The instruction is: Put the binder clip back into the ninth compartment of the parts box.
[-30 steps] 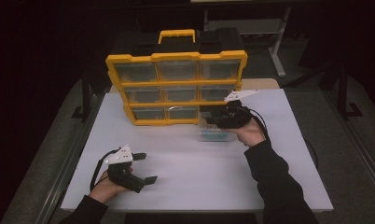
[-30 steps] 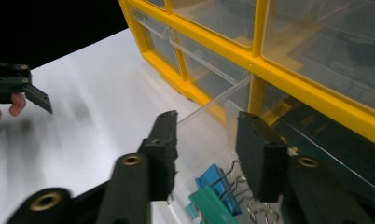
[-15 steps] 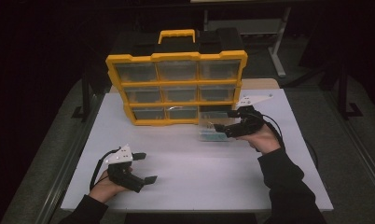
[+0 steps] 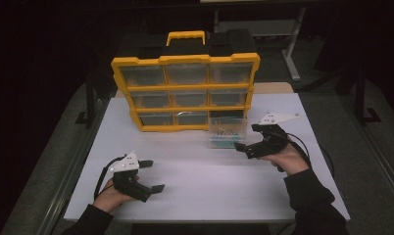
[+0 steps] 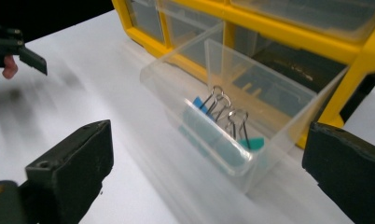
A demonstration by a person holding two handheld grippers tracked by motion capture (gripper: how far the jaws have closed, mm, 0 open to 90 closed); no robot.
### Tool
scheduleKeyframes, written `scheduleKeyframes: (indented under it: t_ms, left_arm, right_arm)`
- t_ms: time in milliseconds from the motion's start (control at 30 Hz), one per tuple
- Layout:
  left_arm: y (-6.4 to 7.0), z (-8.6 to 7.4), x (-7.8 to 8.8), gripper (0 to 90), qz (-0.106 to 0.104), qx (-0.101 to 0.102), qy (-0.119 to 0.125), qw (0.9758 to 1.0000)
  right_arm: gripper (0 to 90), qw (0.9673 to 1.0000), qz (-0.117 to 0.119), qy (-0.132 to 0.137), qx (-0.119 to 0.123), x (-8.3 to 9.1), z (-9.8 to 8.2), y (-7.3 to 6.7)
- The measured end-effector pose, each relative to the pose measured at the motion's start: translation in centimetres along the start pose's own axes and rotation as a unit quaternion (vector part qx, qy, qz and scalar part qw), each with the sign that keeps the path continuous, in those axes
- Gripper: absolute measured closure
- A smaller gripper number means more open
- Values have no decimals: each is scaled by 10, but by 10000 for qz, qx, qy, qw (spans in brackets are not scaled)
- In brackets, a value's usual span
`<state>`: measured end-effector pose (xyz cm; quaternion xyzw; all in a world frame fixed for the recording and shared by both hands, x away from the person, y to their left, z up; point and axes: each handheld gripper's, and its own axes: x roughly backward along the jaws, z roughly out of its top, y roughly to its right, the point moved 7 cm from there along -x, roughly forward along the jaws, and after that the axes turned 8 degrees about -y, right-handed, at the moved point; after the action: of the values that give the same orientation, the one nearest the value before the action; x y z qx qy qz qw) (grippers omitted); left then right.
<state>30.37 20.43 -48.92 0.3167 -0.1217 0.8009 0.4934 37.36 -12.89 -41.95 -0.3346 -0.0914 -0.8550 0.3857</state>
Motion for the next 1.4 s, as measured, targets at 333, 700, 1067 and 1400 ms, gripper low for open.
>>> scheduleKeyframes:
  t_ms: [333, 700, 1067, 1400]
  left_arm:
    - [0, -1, 0, 6, 43, 0, -18, 10000]
    - [0, -2, 0, 6, 51, -24, -52, 10000]
    - [-1, -3, -2, 9, 129, -90, -52, 9999]
    - [-2, -4, -4, 8, 117, -82, -96, 9999]
  right_arm:
    - [0, 9999, -120, -57, -69, -7, -34, -5]
    - [0, 9998, -172, 32, -18, -8, -61, -16]
    - [0, 9996, -269, -20, -37, -2, -86, -20]
    - [0, 9998, -178, 28, -1, -3, -93, -27]
